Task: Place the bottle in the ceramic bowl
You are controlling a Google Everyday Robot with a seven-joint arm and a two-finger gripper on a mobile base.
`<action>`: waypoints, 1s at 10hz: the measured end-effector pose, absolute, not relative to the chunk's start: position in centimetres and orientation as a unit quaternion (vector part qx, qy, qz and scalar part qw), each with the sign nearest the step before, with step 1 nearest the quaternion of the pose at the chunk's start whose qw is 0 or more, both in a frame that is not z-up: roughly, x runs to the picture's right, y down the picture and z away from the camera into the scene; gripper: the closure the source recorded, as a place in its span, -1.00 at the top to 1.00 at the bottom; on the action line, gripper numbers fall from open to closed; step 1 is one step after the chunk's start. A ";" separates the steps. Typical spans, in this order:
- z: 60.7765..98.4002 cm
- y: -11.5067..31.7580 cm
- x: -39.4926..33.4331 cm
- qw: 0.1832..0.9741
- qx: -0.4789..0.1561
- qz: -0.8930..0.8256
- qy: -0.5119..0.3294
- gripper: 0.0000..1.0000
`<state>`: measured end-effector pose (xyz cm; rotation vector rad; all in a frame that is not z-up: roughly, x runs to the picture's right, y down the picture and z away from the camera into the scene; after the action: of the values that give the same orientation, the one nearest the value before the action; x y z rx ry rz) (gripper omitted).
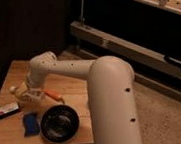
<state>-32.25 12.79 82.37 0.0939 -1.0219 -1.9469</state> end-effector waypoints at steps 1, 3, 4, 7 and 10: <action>82.6 12.8 -32.2 0.457 0.038 -0.786 -0.414 0.60; 83.0 13.1 -32.2 0.461 0.035 -0.783 -0.416 0.60; 83.1 13.4 -32.4 0.462 0.032 -0.782 -0.417 0.60; 83.4 14.0 -32.4 0.459 0.022 -0.784 -0.418 0.60; 83.8 14.4 -32.1 0.457 0.012 -0.788 -0.413 0.60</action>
<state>-32.09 14.39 83.83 0.0290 -1.0172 -1.9417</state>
